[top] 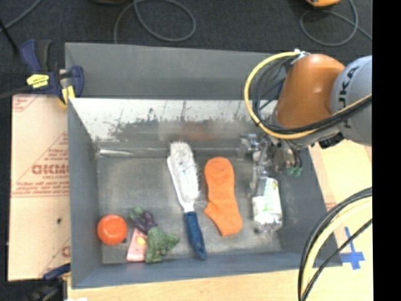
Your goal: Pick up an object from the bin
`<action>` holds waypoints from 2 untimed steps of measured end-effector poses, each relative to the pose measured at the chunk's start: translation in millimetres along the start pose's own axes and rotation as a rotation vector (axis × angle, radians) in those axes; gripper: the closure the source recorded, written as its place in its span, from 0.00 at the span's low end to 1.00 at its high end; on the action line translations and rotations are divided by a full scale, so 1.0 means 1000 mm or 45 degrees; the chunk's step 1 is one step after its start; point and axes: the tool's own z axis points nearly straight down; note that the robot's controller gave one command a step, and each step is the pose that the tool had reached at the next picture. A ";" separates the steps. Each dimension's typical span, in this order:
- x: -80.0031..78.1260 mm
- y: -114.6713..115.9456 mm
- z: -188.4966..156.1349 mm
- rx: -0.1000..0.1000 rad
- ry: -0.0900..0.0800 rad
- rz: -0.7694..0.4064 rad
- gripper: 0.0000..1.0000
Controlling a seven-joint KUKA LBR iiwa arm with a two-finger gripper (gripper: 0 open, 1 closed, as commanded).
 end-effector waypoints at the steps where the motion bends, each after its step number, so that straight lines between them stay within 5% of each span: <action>1: -0.018 0.017 0.047 0.001 -0.002 -0.148 0.00; 2: -0.025 0.027 0.048 0.000 0.003 -0.219 0.00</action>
Offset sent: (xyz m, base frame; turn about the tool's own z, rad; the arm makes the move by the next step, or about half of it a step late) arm 0.0343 0.0363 -0.0162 -0.2088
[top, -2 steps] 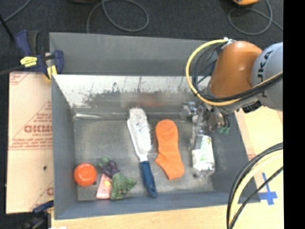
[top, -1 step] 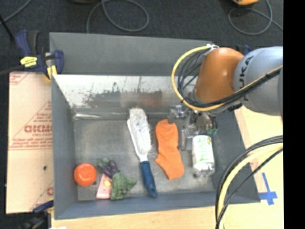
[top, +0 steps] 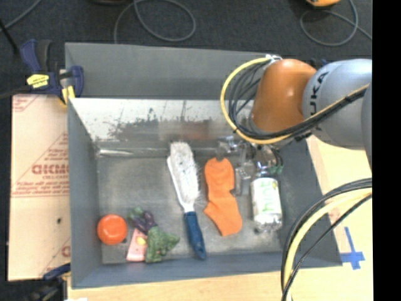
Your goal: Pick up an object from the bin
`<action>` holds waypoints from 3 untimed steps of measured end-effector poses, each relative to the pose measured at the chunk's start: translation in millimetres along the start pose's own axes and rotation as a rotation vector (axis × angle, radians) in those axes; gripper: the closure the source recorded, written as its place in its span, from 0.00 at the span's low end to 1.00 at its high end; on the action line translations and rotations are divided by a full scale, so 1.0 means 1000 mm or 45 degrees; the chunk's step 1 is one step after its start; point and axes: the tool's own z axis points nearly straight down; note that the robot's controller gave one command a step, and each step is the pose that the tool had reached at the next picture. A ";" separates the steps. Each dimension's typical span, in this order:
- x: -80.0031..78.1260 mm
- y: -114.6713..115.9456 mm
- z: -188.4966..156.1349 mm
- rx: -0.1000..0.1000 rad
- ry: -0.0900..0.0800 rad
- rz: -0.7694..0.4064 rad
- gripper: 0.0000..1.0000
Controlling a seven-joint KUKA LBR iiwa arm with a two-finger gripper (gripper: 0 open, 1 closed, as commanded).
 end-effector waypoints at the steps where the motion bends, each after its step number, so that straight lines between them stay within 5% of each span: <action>1: -0.023 0.019 -0.013 0.004 -0.012 -0.153 0.00; 2: -0.022 0.023 0.024 0.003 -0.008 -0.369 0.00; 3: -0.027 0.035 0.040 0.007 -0.017 -0.618 1.00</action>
Offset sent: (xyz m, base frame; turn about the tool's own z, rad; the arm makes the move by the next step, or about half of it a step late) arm 0.0157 0.0287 -0.0424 -0.3437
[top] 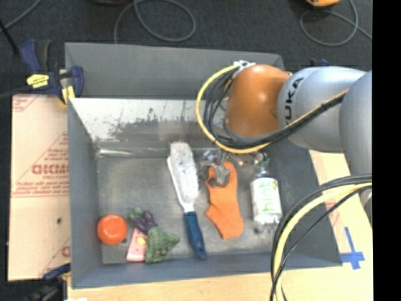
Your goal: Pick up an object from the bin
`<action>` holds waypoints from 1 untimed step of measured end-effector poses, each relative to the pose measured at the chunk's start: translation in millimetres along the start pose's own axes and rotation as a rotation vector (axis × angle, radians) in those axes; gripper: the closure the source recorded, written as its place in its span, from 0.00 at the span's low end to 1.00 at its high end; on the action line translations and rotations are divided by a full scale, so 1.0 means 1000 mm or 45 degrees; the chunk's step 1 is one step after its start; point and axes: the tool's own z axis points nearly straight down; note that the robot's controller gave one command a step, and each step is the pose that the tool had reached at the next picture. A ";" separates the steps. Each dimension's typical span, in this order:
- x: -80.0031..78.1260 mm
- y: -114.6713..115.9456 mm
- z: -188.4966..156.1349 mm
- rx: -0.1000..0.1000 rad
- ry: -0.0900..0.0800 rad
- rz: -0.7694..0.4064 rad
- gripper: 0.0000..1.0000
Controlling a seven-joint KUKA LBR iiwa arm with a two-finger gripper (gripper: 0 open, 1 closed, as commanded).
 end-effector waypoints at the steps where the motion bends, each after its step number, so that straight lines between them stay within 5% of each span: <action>1: 0.000 0.000 0.000 0.000 0.000 0.000 1.00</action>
Offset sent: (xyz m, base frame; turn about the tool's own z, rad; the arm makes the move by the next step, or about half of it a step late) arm 0.0001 -0.0002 0.0595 0.0000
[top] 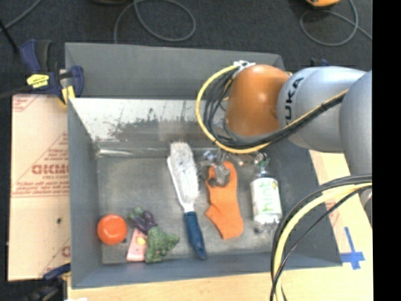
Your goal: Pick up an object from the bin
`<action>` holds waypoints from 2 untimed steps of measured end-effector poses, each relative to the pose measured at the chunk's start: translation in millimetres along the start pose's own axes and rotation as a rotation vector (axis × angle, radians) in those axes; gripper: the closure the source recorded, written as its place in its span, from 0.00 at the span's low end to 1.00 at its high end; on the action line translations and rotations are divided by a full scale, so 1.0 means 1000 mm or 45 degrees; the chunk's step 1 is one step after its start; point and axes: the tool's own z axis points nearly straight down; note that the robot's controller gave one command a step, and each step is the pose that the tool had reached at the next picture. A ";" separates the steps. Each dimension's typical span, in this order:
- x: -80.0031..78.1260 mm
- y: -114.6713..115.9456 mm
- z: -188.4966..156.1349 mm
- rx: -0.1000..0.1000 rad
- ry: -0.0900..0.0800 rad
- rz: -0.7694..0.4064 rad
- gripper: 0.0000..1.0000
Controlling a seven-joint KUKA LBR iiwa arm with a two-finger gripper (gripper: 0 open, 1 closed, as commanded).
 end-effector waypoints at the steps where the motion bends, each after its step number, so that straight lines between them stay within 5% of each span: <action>1: 0.001 0.001 -0.004 -0.001 0.001 0.000 1.00; 2: 0.002 0.001 -0.021 -0.004 0.007 0.001 1.00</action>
Offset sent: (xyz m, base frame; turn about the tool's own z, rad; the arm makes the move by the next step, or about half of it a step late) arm -0.0001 0.0001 0.0635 0.0000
